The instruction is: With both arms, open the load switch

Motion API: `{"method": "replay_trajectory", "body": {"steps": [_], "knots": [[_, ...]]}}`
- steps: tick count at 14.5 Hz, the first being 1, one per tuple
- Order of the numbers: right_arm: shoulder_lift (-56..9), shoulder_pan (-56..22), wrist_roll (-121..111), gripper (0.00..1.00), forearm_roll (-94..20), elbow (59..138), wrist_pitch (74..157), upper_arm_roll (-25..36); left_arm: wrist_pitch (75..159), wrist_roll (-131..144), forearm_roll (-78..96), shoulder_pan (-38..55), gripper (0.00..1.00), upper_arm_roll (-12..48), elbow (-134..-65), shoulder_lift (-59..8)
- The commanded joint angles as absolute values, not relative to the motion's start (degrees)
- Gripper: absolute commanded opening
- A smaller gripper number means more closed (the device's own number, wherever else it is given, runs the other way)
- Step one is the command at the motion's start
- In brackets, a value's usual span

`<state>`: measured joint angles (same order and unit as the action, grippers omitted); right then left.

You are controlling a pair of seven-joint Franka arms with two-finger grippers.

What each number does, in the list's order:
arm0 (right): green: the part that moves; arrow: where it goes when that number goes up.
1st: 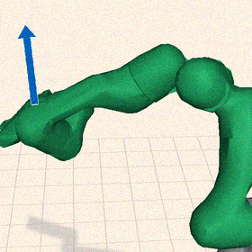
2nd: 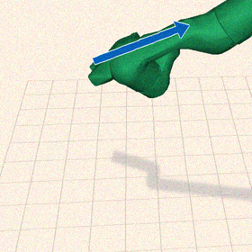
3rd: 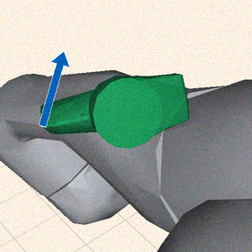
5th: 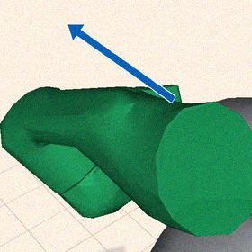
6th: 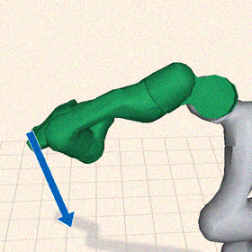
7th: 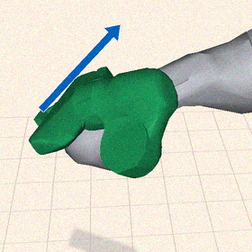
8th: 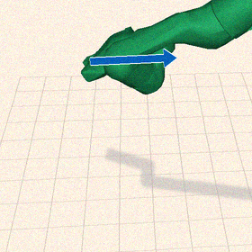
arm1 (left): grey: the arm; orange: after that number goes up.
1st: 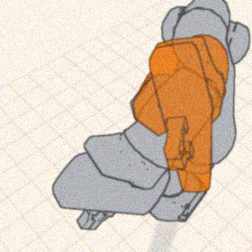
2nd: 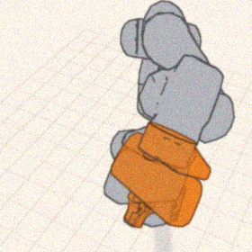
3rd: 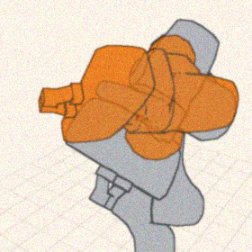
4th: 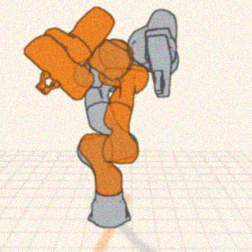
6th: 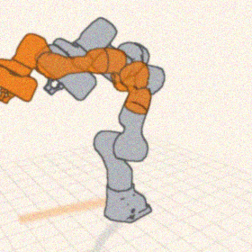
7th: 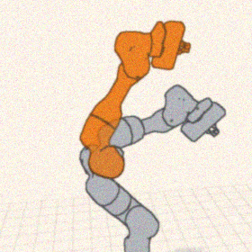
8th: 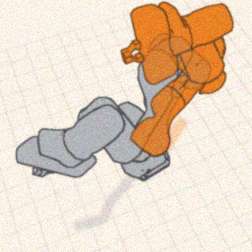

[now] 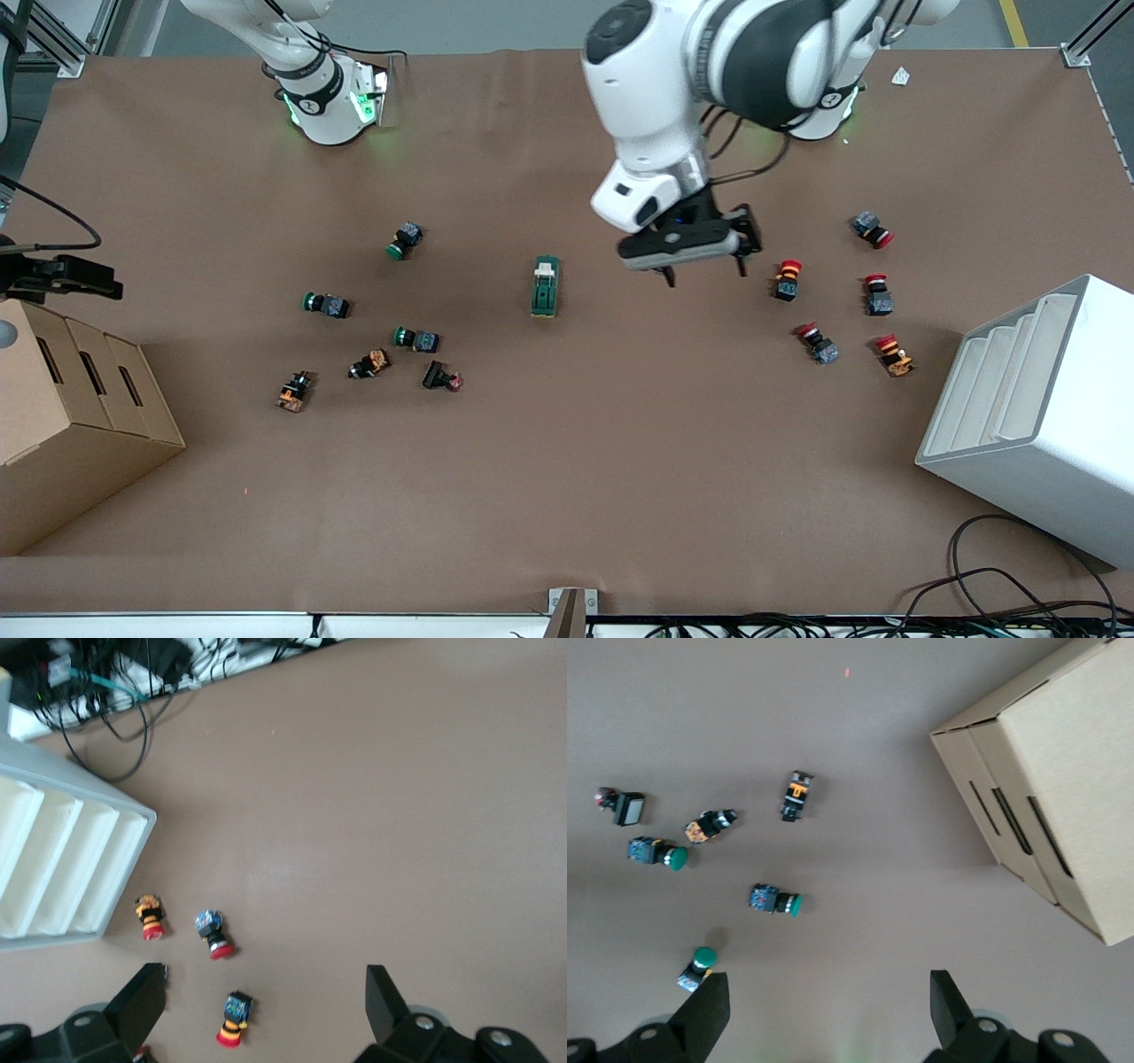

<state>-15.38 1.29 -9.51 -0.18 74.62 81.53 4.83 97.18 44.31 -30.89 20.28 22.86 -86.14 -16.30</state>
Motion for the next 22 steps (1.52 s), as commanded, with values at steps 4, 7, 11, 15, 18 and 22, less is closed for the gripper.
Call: {"method": "replay_trajectory", "body": {"steps": [4,7,11,15,18,22], "knots": [[-8.89,2.46,-10.02,1.0,-0.62,78.38,80.59,3.69,96.5,29.91,-20.67,4.86,1.0,22.85,-83.85,-11.0],[-6.25,2.46,-10.2,1.0,0.52,80.68,80.69,3.87,96.5,21.21,-14.43,-0.35,1.0,19.89,-84.98,-8.45],[-3.7,2.37,-10.19,1.0,1.23,80.86,78.67,3.87,96.33,7.14,-5.56,-0.79,1.0,9.86,-89.28,-2.39],[-2.29,2.2,-10.11,1.0,1.23,81.21,77.87,3.61,93.09,1.51,-2.39,-4.91,1.0,8.79,-91.58,0.35],[0.08,2.02,-9.67,1.0,1.14,84.01,78.22,3.43,91.41,1.23,3.51,-9.75,1.0,8.7,-93.5,2.1],[1.84,0.79,-9.58,1.0,1.14,85.78,78.4,3.34,93.07,3.6,3.34,-8.79,1.0,8.7,-99.22,6.67]]}}
